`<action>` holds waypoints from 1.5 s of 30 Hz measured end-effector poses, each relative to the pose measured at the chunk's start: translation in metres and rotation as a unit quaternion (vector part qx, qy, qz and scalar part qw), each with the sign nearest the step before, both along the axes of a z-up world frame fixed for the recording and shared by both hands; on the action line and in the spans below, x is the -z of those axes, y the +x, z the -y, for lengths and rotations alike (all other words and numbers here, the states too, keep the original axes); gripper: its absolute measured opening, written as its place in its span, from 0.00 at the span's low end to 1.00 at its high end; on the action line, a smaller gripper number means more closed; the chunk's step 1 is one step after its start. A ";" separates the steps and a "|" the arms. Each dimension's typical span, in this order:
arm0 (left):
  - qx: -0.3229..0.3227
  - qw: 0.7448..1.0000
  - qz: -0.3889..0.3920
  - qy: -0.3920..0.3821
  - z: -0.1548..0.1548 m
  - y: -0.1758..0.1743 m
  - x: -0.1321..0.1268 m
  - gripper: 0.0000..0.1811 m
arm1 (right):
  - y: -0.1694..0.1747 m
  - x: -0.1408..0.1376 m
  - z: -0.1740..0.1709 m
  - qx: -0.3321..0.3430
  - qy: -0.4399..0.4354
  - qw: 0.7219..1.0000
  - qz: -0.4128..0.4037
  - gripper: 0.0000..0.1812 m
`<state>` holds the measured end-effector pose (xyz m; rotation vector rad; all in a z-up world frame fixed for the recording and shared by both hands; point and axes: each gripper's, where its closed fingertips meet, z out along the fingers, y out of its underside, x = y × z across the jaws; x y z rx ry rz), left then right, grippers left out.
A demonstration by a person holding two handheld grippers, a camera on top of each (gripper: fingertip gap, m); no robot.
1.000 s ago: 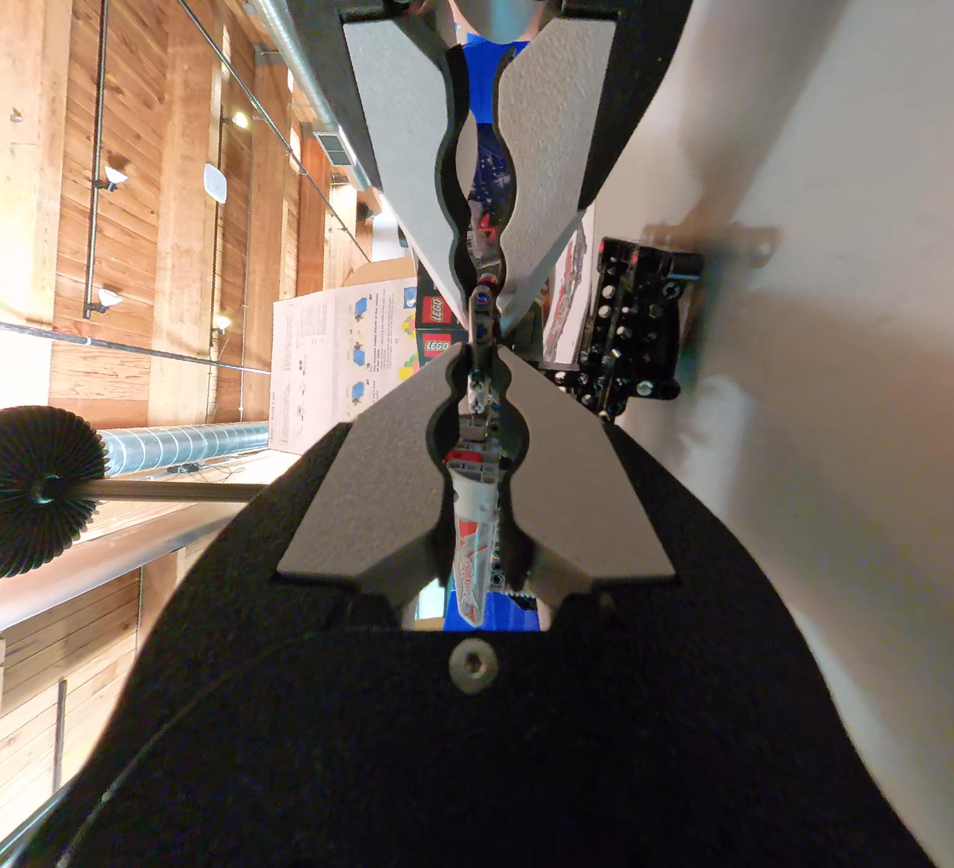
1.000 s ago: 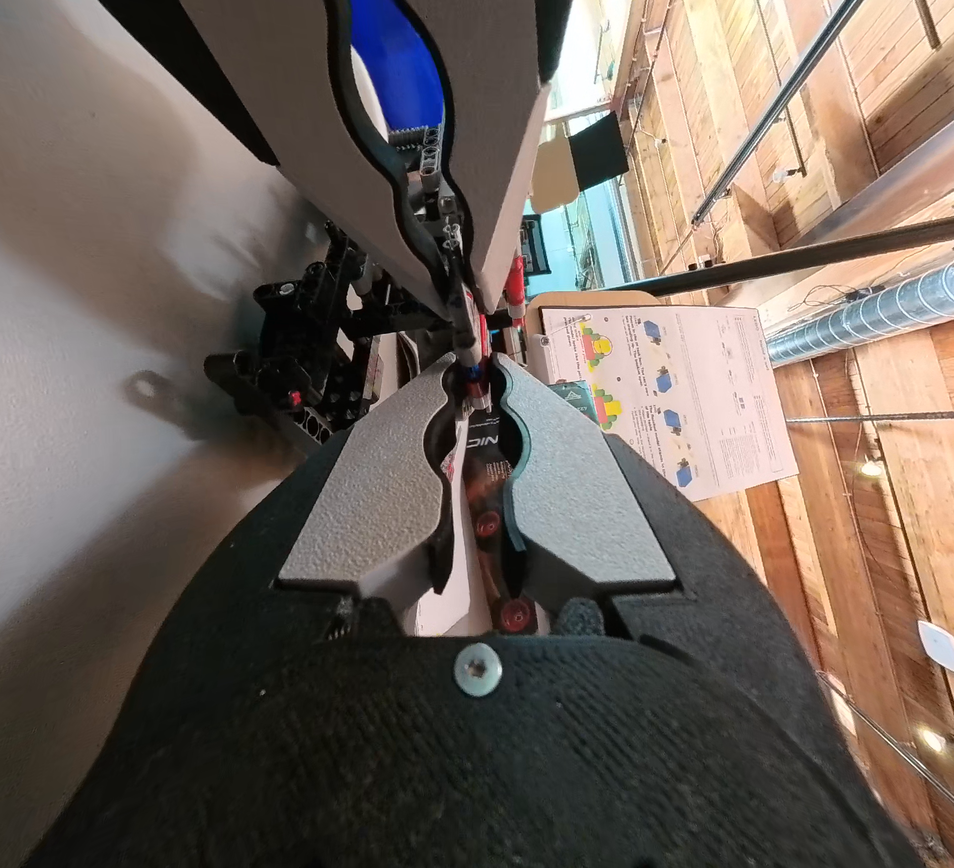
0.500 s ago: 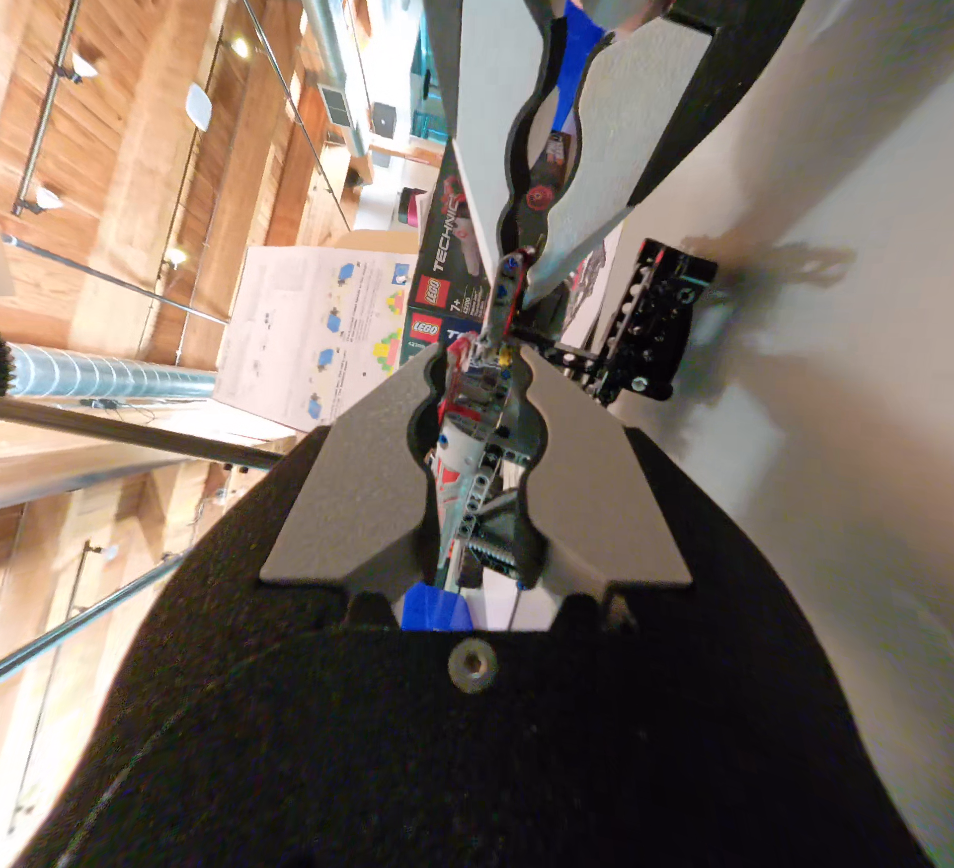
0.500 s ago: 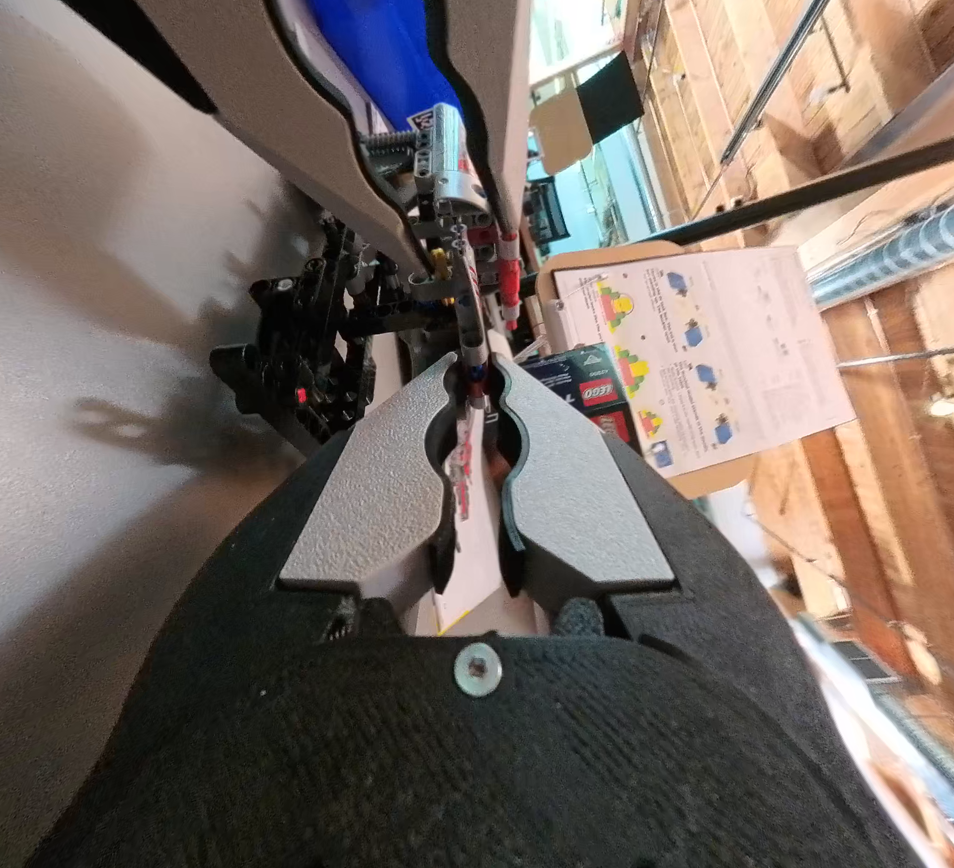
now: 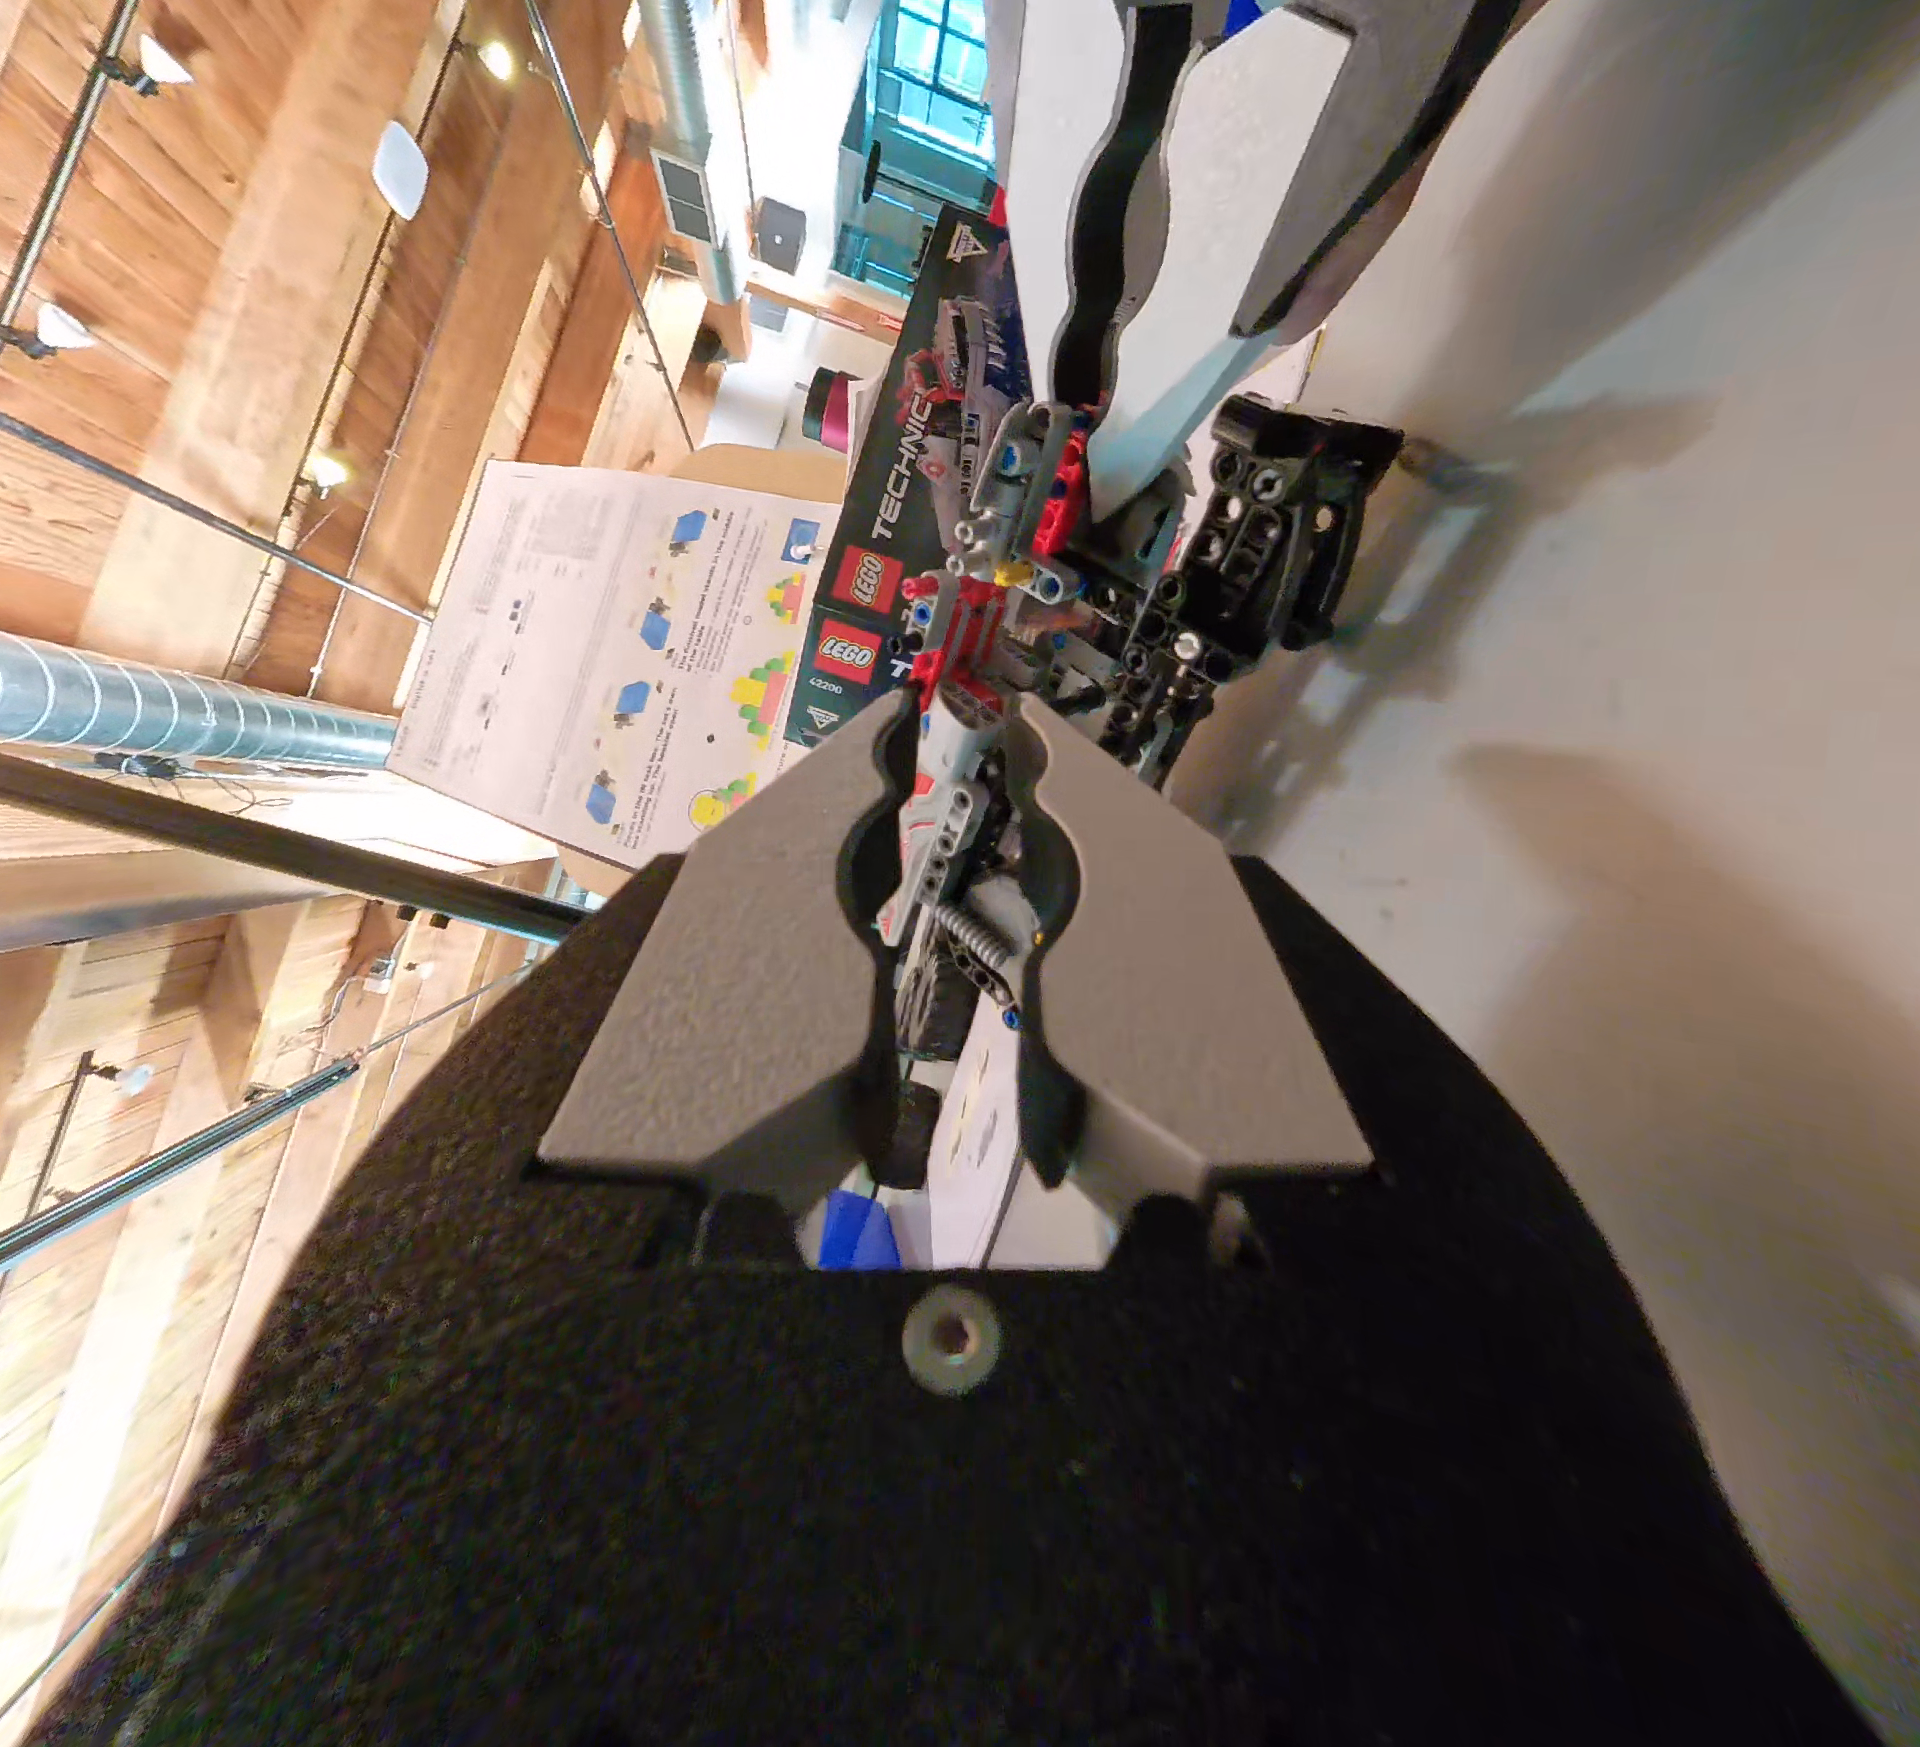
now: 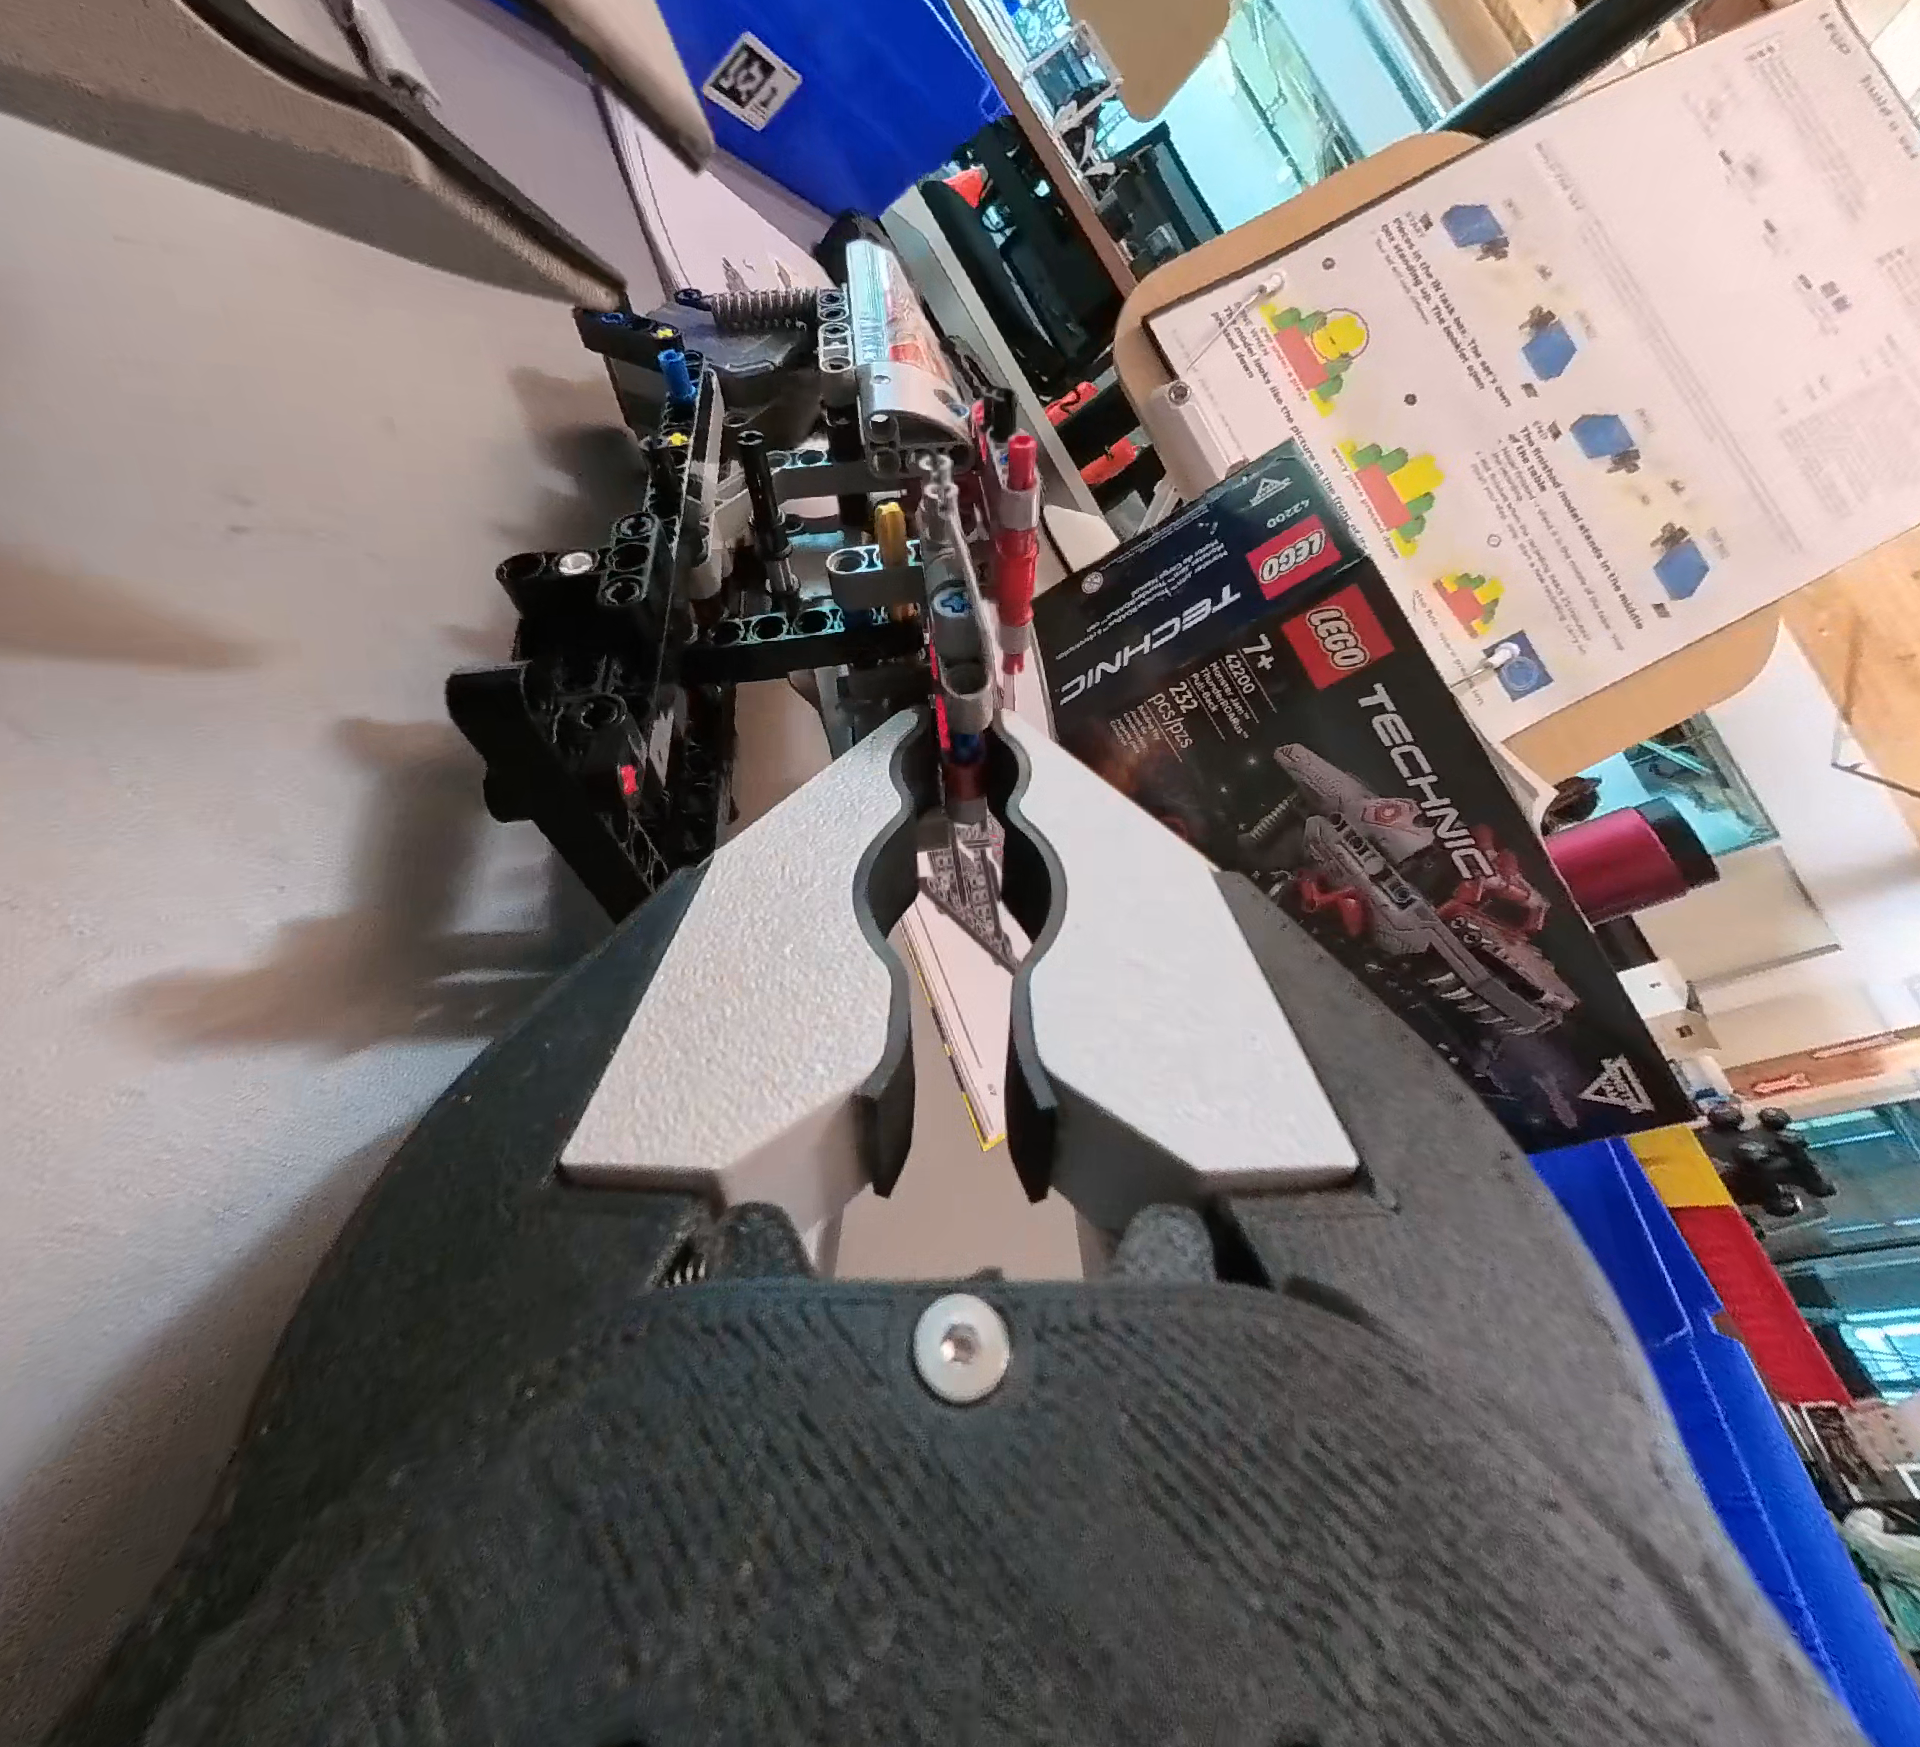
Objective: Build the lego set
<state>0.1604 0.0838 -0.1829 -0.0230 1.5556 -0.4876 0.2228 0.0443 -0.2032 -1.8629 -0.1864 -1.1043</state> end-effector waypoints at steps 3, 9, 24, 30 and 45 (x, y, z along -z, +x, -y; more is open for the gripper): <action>-0.001 1.000 -0.003 0.001 -0.001 0.000 0.002 0.06 | -0.002 -0.001 -0.001 -0.004 -0.001 1.000 0.010 0.04; 0.007 0.999 0.036 0.036 0.006 -0.005 -0.003 0.10 | -0.032 -0.007 -0.013 -0.055 -0.041 0.990 0.122 0.04; -0.001 0.994 0.005 0.106 0.012 -0.004 0.018 0.02 | -0.047 -0.003 -0.020 -0.084 -0.072 0.979 0.172 0.06; 0.004 0.993 0.011 0.121 0.013 -0.009 0.020 0.02 | -0.051 -0.003 -0.020 -0.080 -0.088 0.973 0.198 0.06; 0.008 0.992 0.012 0.122 0.014 -0.012 0.019 0.02 | -0.055 -0.003 -0.020 -0.086 -0.078 0.974 0.193 0.06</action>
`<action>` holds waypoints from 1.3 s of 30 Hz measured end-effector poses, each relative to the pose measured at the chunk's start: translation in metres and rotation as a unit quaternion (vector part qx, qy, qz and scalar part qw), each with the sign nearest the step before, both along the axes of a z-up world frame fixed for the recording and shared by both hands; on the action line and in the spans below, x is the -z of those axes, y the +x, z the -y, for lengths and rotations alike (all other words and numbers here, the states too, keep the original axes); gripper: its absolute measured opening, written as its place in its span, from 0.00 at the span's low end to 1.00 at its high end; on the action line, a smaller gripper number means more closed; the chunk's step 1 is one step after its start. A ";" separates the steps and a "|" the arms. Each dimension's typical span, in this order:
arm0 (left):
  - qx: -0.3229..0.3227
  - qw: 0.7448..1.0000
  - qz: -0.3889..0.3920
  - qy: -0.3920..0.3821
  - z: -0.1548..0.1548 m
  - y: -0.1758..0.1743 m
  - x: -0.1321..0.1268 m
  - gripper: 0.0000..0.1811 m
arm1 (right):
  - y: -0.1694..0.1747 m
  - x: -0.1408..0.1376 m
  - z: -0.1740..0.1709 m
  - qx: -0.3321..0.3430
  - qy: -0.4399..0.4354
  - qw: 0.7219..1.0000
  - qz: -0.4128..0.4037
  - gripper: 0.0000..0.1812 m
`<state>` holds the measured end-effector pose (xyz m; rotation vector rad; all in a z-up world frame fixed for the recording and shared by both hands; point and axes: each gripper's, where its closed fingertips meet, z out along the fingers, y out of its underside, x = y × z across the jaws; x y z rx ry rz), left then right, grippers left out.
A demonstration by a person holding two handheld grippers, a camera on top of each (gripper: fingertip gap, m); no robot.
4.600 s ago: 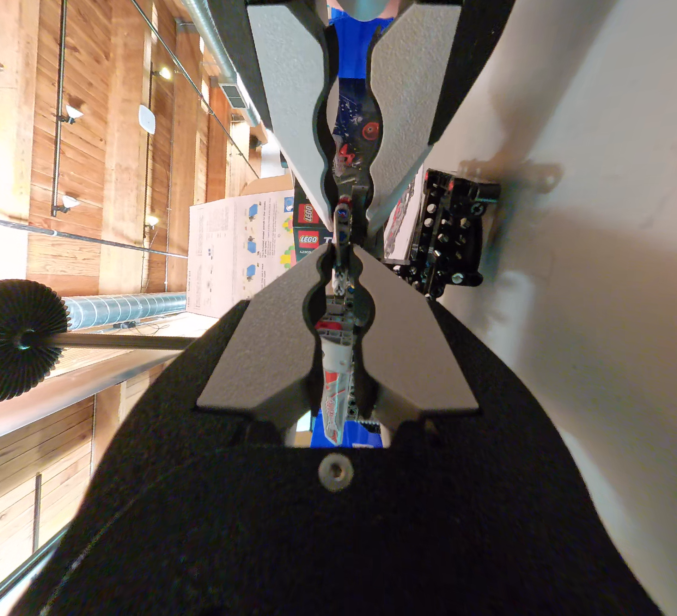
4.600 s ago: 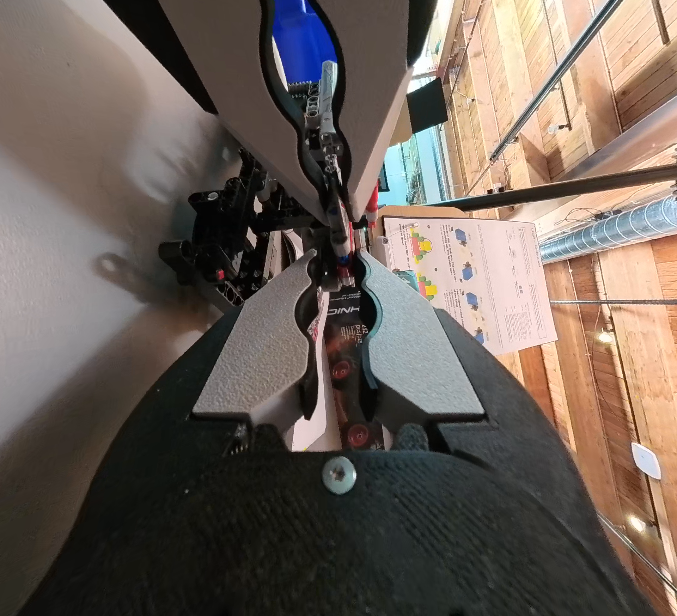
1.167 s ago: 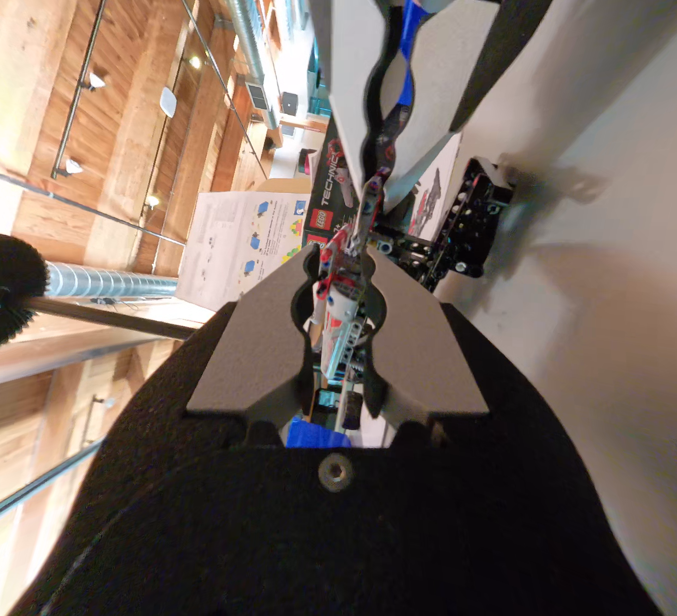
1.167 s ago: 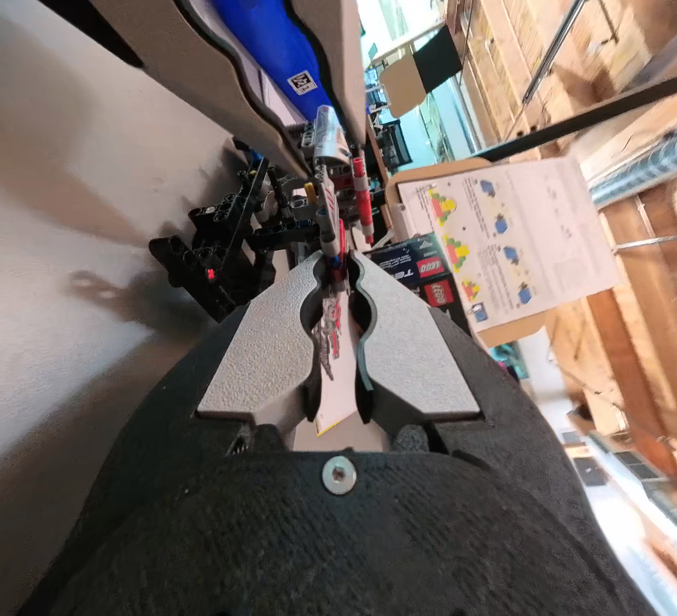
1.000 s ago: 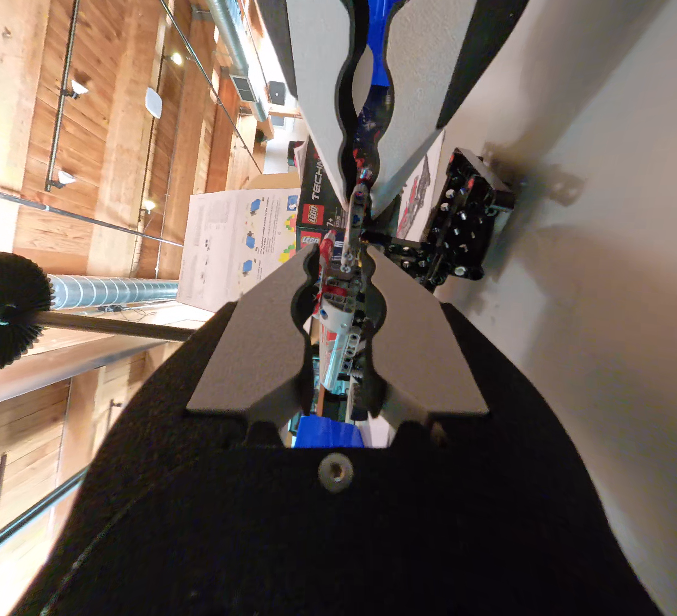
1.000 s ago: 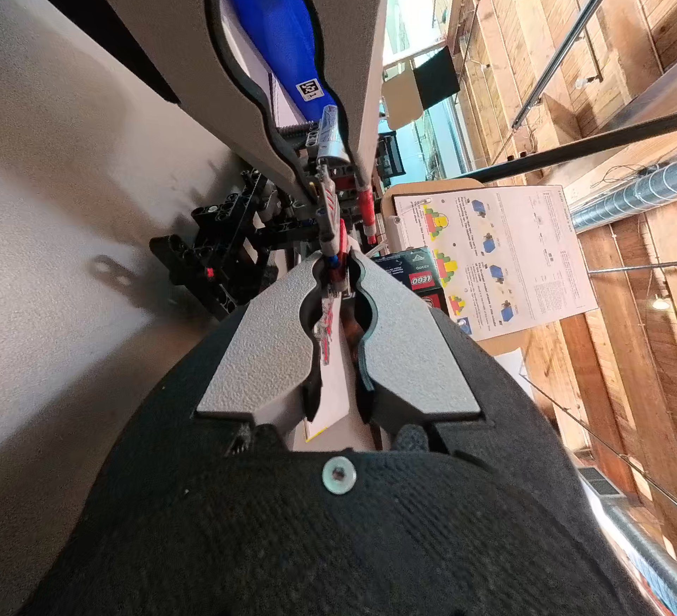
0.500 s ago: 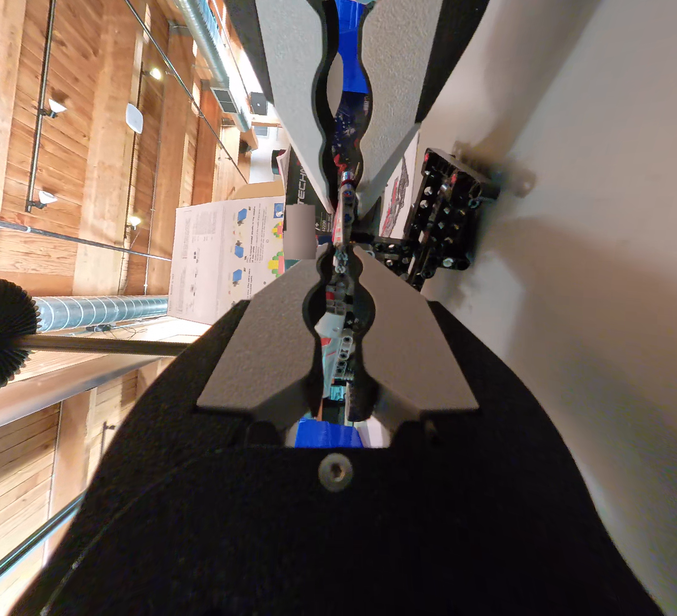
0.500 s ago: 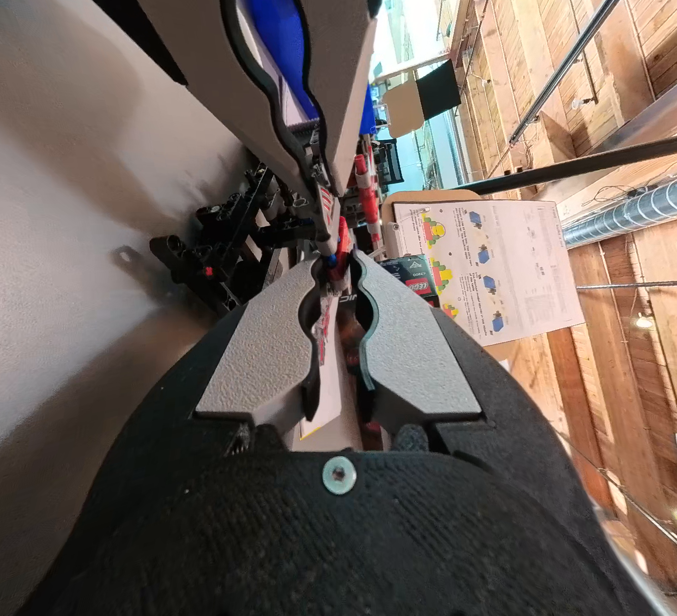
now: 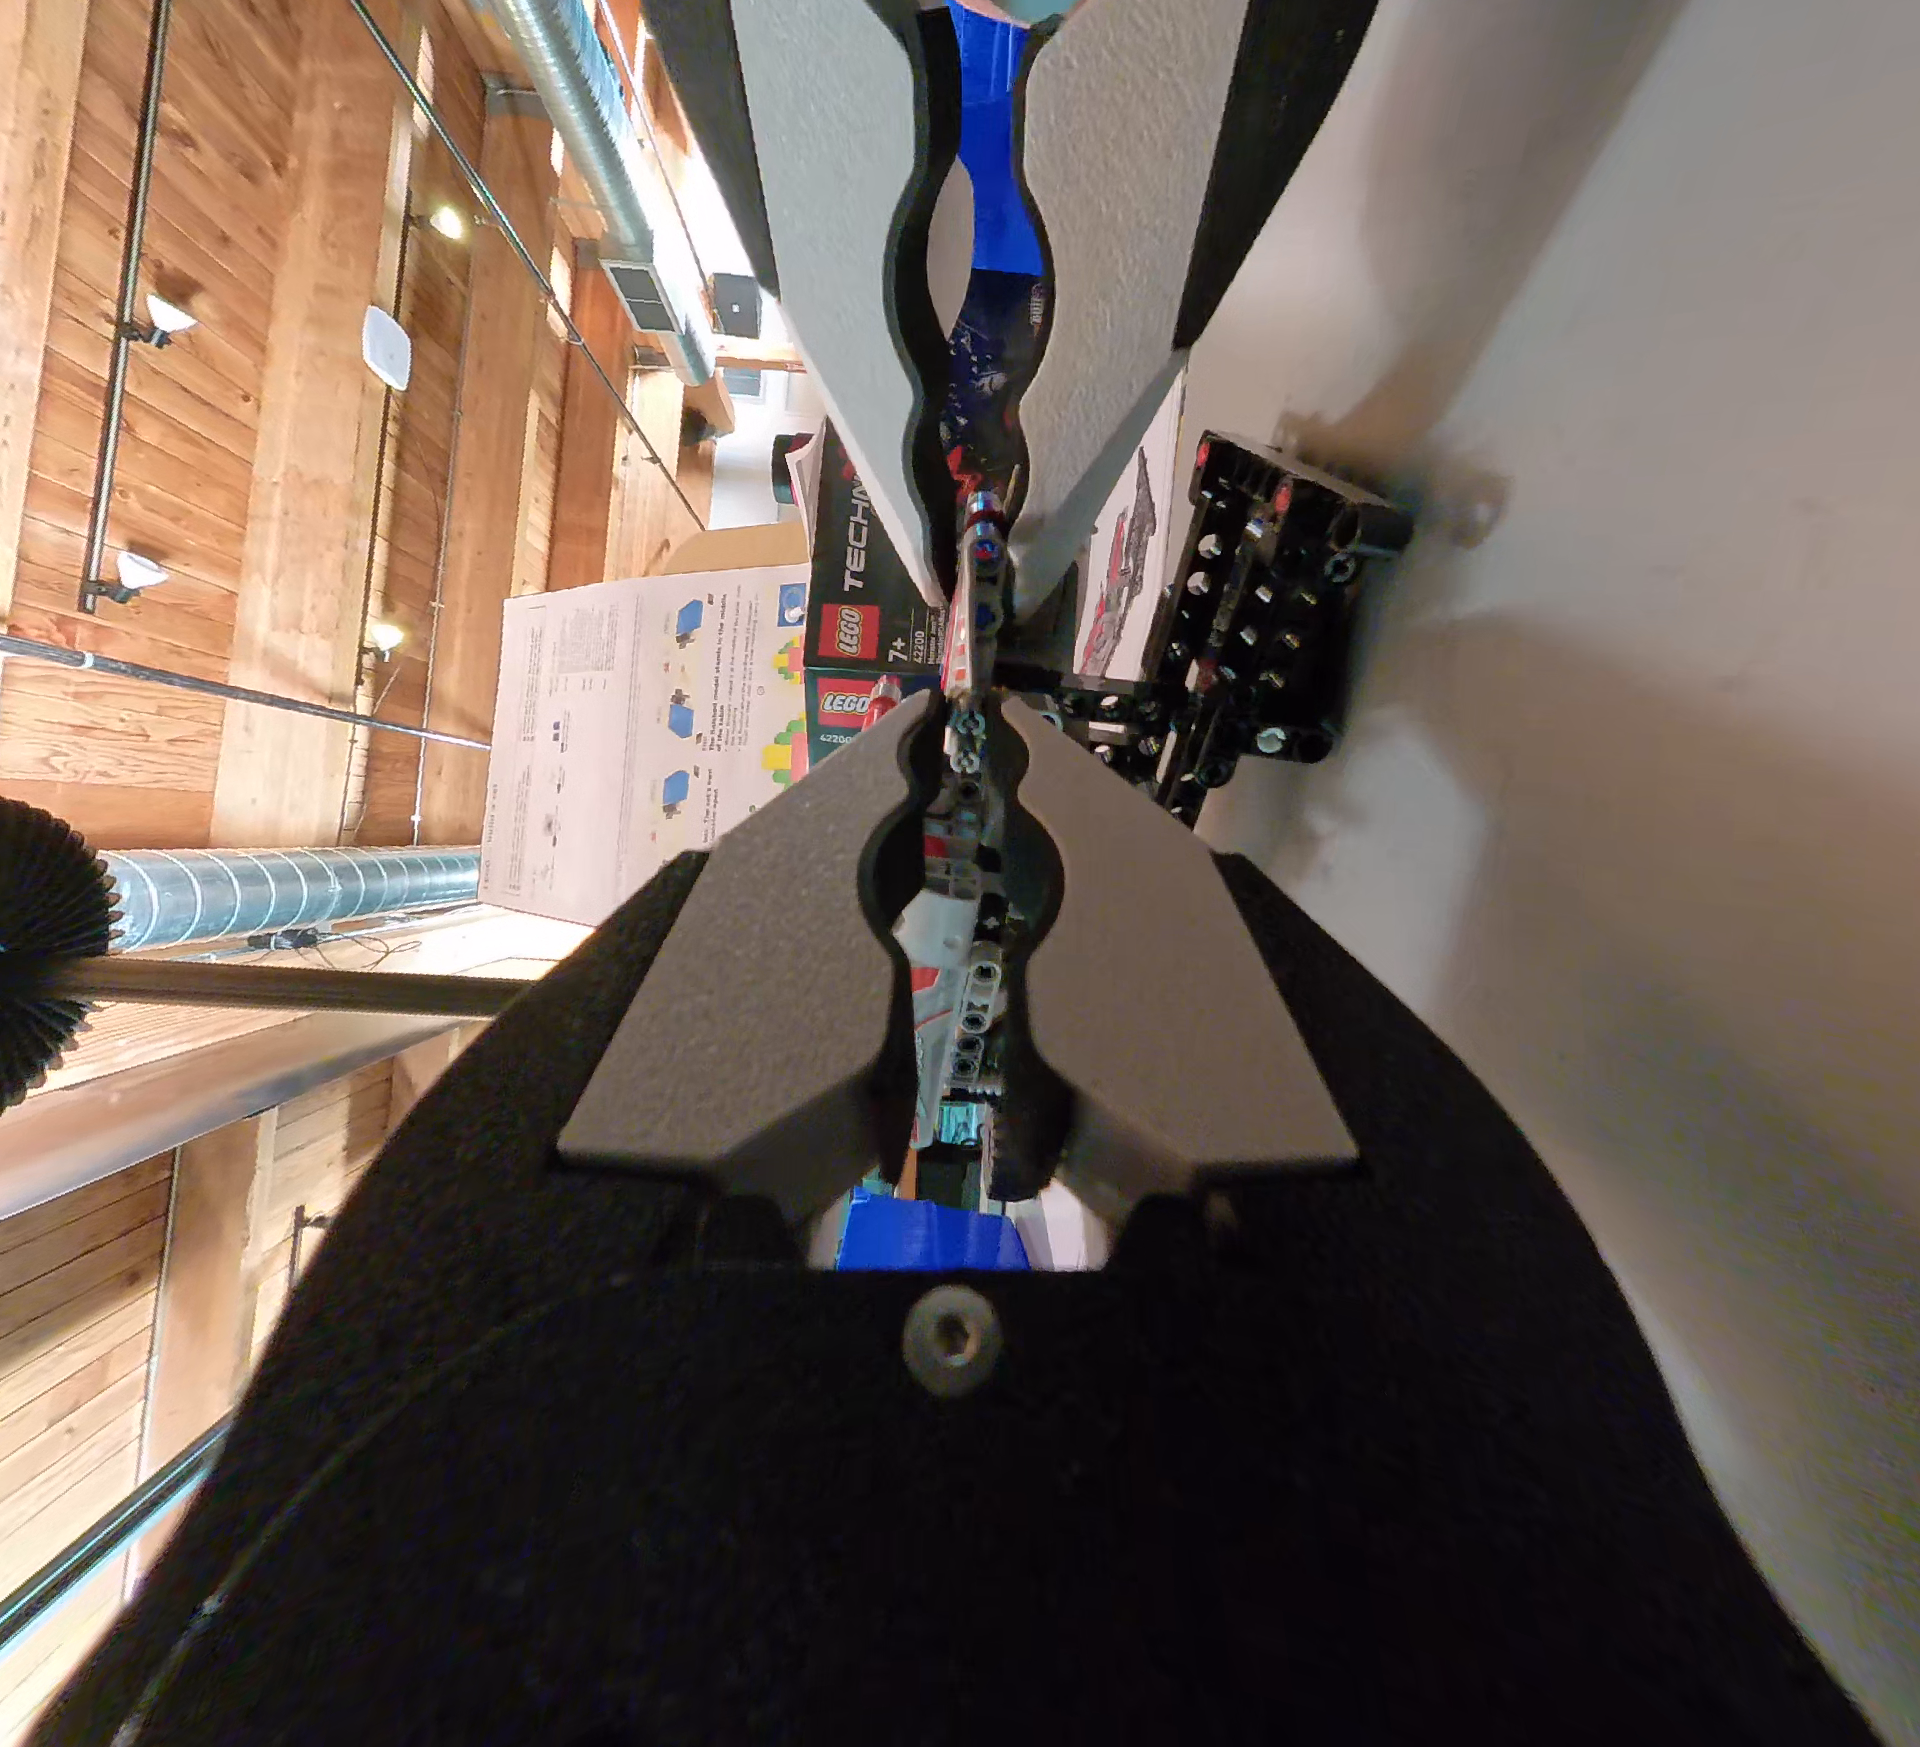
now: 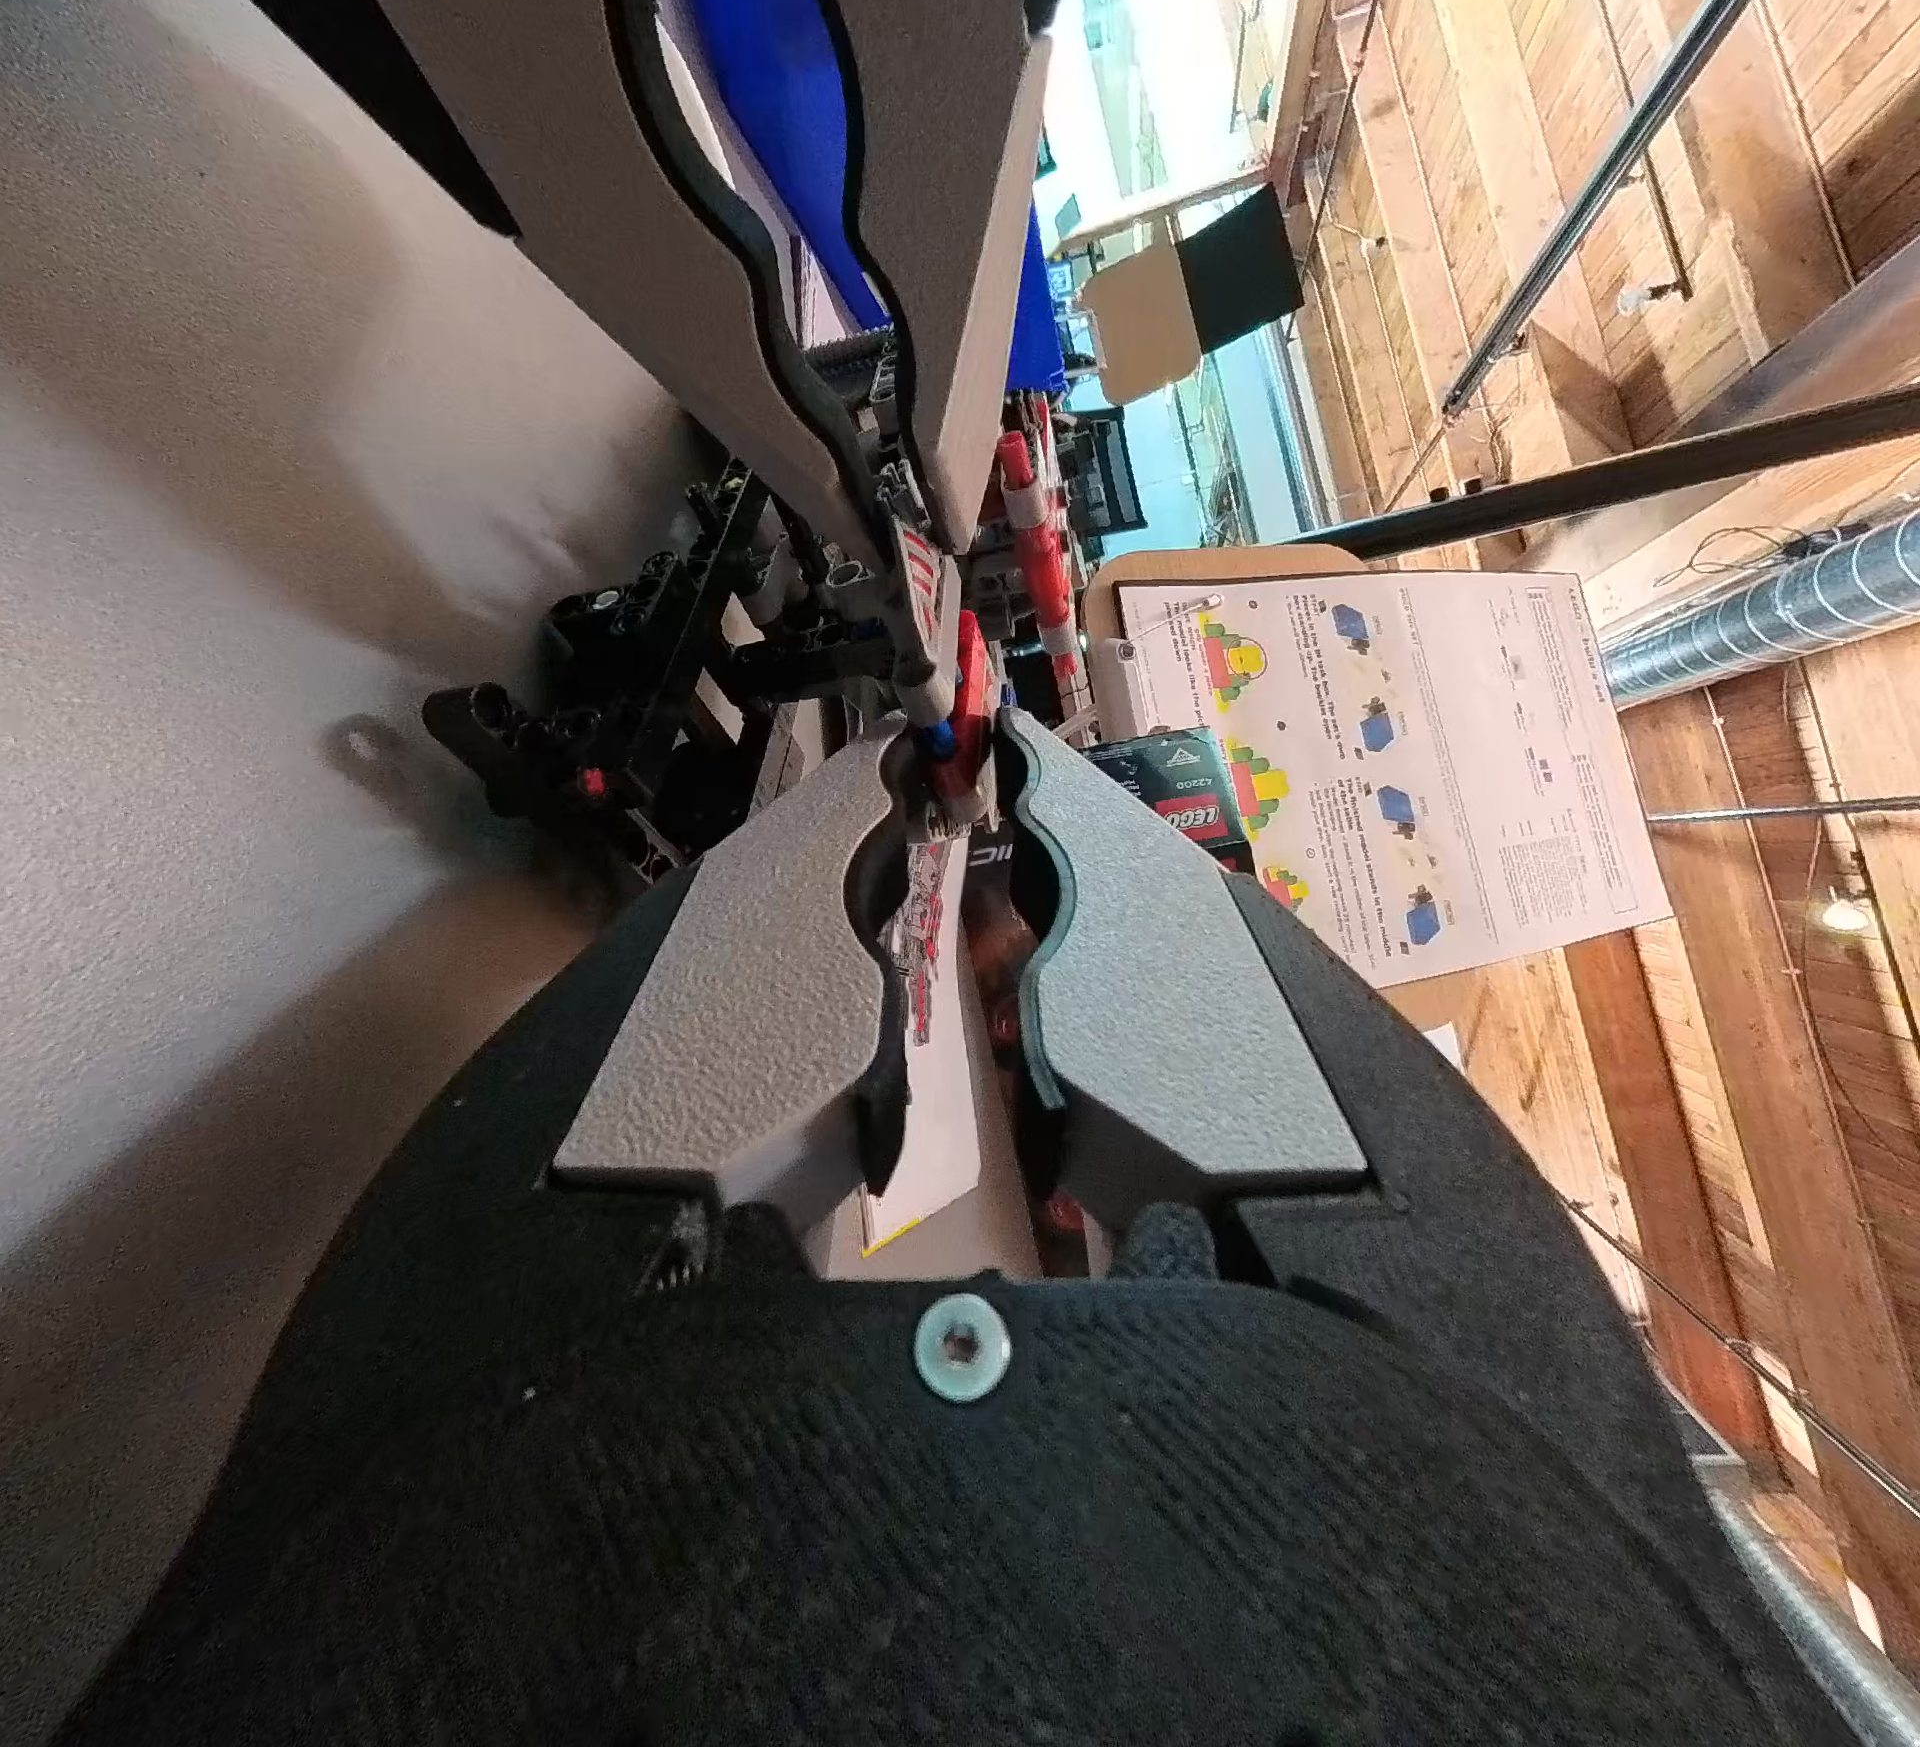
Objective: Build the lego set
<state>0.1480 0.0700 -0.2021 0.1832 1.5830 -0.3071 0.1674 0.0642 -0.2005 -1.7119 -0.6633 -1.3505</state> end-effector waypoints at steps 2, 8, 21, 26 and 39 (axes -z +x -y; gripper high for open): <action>0.003 1.000 0.000 0.001 0.000 -0.001 0.000 0.02 | -0.001 -0.001 0.001 -0.001 0.003 1.000 -0.003 0.08; 0.018 1.000 0.006 0.009 0.002 -0.003 0.000 0.02 | -0.005 -0.003 0.004 -0.012 0.008 1.000 0.007 0.10; 0.066 0.997 0.029 0.029 0.021 -0.017 -0.001 0.08 | -0.013 0.002 0.016 -0.047 -0.011 0.999 -0.021 0.13; 0.035 0.998 0.035 0.045 0.019 -0.008 -0.001 0.08 | -0.015 0.003 0.013 -0.061 -0.010 0.997 -0.049 0.10; 0.046 0.994 0.078 0.056 0.020 -0.014 -0.010 0.02 | -0.025 0.002 0.013 -0.079 0.012 0.990 -0.113 0.11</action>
